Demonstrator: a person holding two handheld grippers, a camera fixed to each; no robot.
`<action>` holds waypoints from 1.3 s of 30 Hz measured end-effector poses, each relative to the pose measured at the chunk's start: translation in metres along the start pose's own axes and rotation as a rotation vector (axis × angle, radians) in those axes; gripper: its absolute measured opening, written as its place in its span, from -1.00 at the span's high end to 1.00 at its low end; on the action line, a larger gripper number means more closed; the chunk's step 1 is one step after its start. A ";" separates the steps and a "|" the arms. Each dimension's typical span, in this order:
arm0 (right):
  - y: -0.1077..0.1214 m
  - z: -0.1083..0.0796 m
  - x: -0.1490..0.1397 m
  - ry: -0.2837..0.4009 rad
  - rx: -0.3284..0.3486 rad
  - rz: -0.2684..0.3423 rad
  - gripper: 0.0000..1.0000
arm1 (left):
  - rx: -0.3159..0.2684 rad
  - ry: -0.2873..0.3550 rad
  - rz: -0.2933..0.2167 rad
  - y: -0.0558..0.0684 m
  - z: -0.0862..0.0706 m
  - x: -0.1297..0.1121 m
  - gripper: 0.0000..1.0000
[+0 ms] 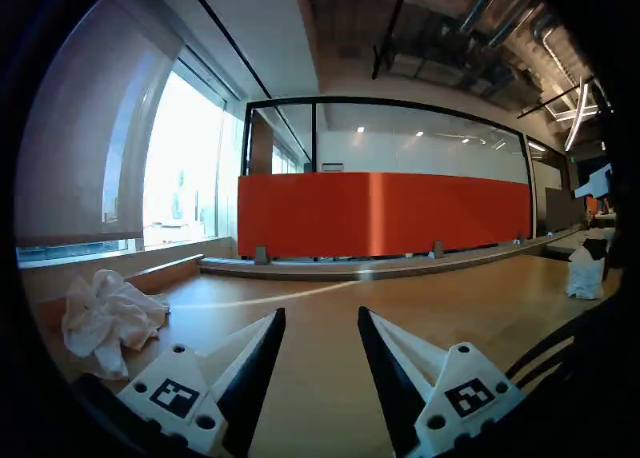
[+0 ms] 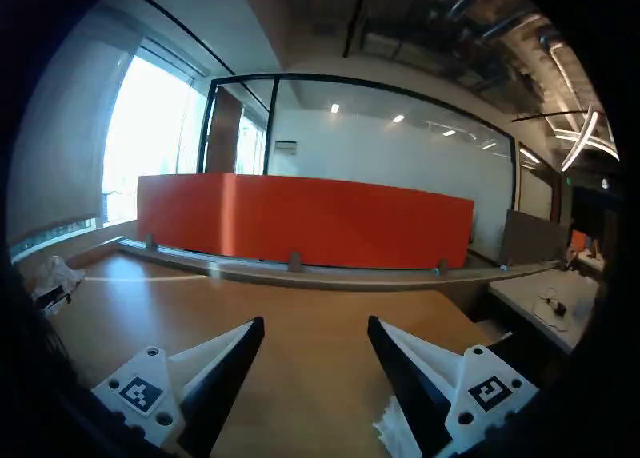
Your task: Fold towel
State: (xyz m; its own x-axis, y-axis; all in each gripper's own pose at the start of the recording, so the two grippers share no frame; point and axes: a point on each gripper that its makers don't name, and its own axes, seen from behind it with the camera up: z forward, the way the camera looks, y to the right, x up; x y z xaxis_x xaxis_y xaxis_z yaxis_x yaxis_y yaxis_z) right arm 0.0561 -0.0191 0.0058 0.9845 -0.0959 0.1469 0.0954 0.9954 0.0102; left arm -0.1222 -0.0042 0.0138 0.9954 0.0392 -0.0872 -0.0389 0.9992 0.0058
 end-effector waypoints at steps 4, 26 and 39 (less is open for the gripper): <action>0.001 0.001 0.000 -0.001 0.002 0.000 -1.00 | 0.001 -0.016 0.000 0.000 0.001 -0.005 -0.31; 0.011 0.010 -0.011 0.062 0.015 0.029 -1.00 | -0.003 -0.025 0.001 0.002 0.004 -0.014 -0.32; 0.025 0.012 -0.050 0.101 0.016 0.067 -1.00 | -0.003 -0.024 0.000 0.002 0.004 -0.016 -0.32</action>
State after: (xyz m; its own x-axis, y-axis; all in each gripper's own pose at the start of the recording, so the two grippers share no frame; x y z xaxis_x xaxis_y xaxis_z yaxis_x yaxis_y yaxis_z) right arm 0.0074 0.0107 0.0101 0.9985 -0.0282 0.0476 0.0273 0.9994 0.0200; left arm -0.1375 -0.0033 0.0194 0.9972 0.0396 -0.0629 -0.0395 0.9992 0.0032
